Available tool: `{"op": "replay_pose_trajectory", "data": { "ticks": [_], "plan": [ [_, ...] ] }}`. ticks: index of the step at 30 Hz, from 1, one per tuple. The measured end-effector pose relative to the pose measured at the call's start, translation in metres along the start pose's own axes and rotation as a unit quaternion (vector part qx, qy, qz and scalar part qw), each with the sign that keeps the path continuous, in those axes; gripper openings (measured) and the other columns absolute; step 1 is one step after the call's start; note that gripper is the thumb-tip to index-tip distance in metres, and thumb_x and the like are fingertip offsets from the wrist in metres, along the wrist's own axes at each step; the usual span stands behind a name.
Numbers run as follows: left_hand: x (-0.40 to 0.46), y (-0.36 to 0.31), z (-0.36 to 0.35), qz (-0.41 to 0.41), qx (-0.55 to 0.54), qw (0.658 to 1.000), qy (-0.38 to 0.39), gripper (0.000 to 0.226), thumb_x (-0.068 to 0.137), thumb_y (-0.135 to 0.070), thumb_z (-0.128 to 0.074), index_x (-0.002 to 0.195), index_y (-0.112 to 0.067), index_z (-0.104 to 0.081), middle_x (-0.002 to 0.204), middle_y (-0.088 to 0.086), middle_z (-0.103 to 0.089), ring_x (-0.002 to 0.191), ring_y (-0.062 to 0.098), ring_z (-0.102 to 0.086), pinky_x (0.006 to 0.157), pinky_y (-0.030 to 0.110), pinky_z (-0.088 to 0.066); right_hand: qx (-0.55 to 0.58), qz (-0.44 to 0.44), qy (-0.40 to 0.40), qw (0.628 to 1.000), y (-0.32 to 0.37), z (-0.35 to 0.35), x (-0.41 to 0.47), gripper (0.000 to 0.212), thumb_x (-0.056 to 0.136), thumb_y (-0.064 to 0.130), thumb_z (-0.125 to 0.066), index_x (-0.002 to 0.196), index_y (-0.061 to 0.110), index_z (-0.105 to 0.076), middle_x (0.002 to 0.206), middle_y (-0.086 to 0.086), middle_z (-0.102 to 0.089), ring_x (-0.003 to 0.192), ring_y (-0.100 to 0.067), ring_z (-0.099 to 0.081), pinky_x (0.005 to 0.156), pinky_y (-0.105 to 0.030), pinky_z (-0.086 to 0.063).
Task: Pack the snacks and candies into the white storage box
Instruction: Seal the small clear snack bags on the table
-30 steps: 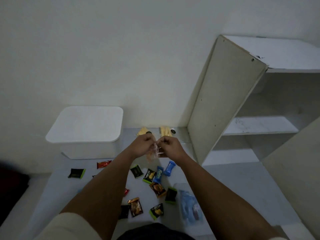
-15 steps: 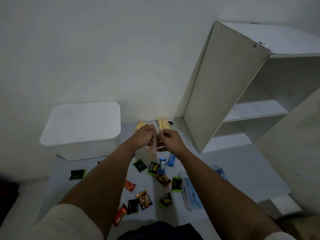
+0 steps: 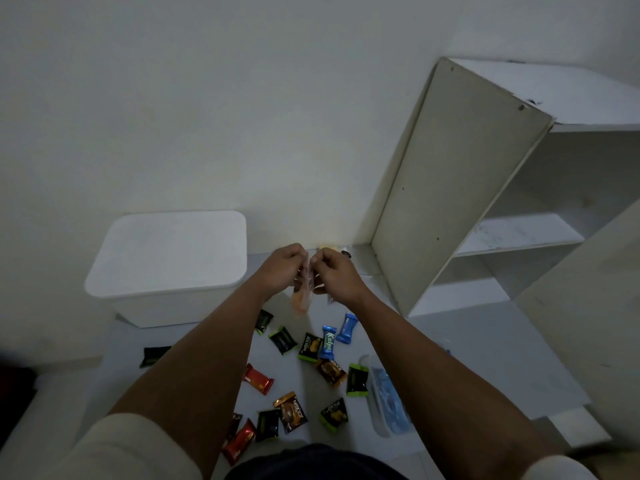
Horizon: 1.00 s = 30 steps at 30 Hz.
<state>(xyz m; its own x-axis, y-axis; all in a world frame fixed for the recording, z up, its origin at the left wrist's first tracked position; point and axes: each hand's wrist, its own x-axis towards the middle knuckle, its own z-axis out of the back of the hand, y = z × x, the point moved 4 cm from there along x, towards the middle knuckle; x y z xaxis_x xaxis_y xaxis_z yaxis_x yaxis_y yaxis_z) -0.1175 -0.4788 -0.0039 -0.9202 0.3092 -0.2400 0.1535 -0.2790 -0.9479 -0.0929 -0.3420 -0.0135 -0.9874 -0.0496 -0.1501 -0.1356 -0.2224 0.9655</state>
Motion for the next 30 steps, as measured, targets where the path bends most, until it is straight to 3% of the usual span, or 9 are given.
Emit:
{"op": "replay_pose_trajectory", "data": {
  "ticks": [4,7,10,14,21,27,30],
  "plan": [
    [0.001,0.001,0.005,0.013,-0.017,1.000,-0.015,0.015,0.096,-0.011,-0.053,0.084,-0.010,-0.061,0.081,0.011,-0.067,0.077,0.021,-0.064,0.082,0.037,-0.058,-0.010,0.012,-0.024,1.000,0.001,0.002,0.005,0.024,0.102,0.020,-0.054,0.079,0.016,-0.058,0.081,-0.017,-0.071,0.079,-0.034,-0.073,0.073,-0.046,-0.060],
    [-0.002,0.001,0.004,0.023,-0.006,1.000,0.013,0.015,0.095,-0.011,-0.054,0.082,-0.010,-0.062,0.081,0.011,-0.068,0.077,0.021,-0.065,0.082,0.036,-0.057,-0.005,0.017,-0.030,0.999,-0.001,0.007,0.006,0.017,0.100,0.017,-0.058,0.088,0.007,-0.065,0.083,-0.021,-0.073,0.074,-0.026,-0.072,0.070,-0.042,-0.061],
    [0.001,0.001,0.003,0.030,-0.015,0.999,0.017,0.017,0.097,-0.008,-0.054,0.082,-0.011,-0.062,0.083,0.014,-0.069,0.077,0.024,-0.067,0.078,0.036,-0.057,0.003,-0.002,-0.038,0.999,-0.002,0.010,0.002,0.012,0.094,0.010,-0.065,0.096,-0.002,-0.067,0.080,-0.016,-0.073,0.068,-0.018,-0.071,0.059,-0.029,-0.056],
    [0.005,0.006,0.006,0.040,-0.007,0.999,-0.004,0.018,0.098,-0.012,-0.055,0.081,-0.011,-0.062,0.081,0.012,-0.070,0.076,0.025,-0.068,0.086,0.043,-0.058,0.012,-0.043,-0.011,0.999,-0.004,0.007,-0.003,0.021,0.089,0.006,-0.072,0.104,-0.008,-0.067,0.080,-0.014,-0.071,0.068,-0.017,-0.070,0.056,-0.023,-0.056],
    [-0.001,0.014,0.001,0.068,0.000,0.997,-0.027,0.018,0.094,-0.017,-0.059,0.083,-0.008,-0.069,0.081,0.012,-0.073,0.070,0.017,-0.067,0.075,0.036,-0.060,-0.005,-0.025,-0.010,1.000,-0.003,0.007,0.000,0.012,0.087,-0.001,-0.071,0.098,-0.005,-0.073,0.084,-0.016,-0.072,0.074,-0.018,-0.070,0.063,-0.024,-0.059],
    [0.003,0.014,0.003,0.058,0.011,0.998,-0.029,0.018,0.098,-0.009,-0.050,0.088,-0.005,-0.064,0.081,0.012,-0.070,0.075,0.022,-0.065,0.082,0.044,-0.060,-0.015,-0.074,0.003,0.997,-0.011,0.011,0.000,0.012,0.087,0.004,-0.069,0.095,-0.005,-0.072,0.082,-0.015,-0.073,0.075,-0.020,-0.072,0.069,-0.033,-0.062],
    [0.001,0.016,0.003,0.060,0.004,0.997,-0.040,0.016,0.096,-0.013,-0.054,0.084,-0.008,-0.065,0.082,0.010,-0.071,0.078,0.021,-0.067,0.071,0.036,-0.060,-0.051,-0.065,0.011,0.997,-0.017,0.012,-0.001,0.013,0.091,0.008,-0.067,0.093,-0.003,-0.073,0.082,-0.014,-0.074,0.077,-0.020,-0.074,0.070,-0.034,-0.062]
  ]
}}
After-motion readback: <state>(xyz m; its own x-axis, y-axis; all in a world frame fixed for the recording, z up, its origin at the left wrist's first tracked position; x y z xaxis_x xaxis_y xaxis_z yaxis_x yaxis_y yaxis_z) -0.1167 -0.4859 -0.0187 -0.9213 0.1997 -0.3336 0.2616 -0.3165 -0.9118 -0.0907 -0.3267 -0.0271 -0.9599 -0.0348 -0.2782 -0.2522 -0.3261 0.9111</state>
